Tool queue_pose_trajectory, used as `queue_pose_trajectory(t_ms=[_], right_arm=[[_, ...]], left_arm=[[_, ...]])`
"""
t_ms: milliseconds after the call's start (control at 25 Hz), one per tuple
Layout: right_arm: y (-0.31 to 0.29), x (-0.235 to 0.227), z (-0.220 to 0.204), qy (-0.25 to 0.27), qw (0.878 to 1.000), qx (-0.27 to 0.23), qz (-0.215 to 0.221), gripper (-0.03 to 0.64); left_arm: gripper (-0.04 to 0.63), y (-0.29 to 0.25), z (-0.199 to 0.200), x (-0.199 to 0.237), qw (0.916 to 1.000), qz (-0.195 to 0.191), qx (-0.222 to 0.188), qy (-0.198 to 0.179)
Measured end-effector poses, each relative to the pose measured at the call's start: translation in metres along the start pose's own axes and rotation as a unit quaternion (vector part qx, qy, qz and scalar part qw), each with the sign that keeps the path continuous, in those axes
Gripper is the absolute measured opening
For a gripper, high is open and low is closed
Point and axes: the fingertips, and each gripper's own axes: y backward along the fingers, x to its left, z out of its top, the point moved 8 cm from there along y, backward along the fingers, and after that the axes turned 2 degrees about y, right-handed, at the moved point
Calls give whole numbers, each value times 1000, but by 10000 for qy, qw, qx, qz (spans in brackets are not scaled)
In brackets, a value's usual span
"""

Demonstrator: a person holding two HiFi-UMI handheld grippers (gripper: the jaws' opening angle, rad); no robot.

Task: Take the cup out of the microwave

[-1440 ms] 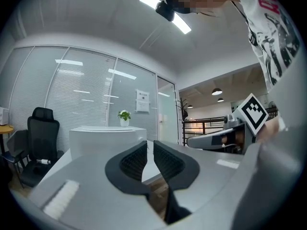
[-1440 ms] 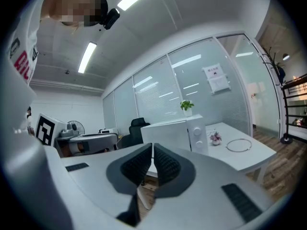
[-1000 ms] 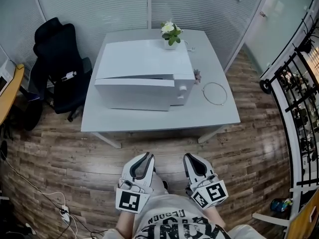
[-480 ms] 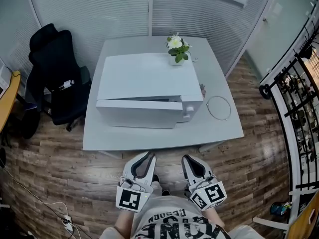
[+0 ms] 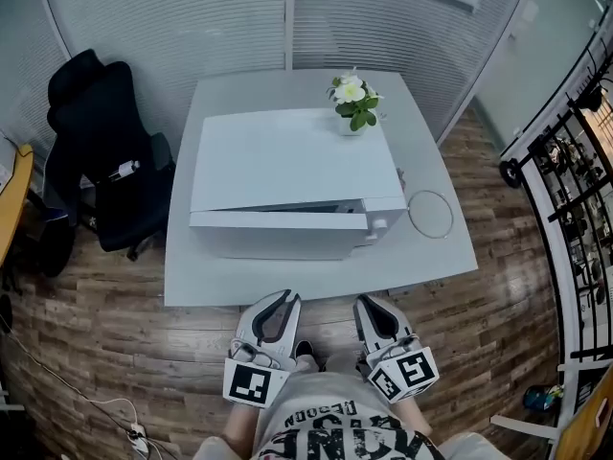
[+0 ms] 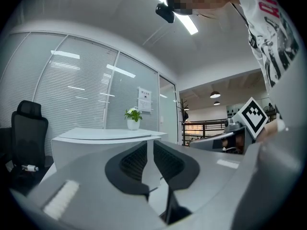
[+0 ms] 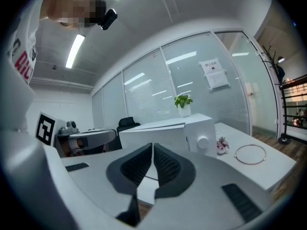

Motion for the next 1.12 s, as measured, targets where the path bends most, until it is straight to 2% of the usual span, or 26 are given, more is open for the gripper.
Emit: queue_pose_trajectory(t_ms=[440, 1120], right_arm=[[-29, -12, 8, 31, 9998, -70, 203, 21], [-52, -48, 27, 105, 9973, -211, 694, 21]], left_arm=[[37, -12, 2, 12, 9998, 195, -16, 58], [37, -37, 15, 6, 9980, 632, -79, 6]])
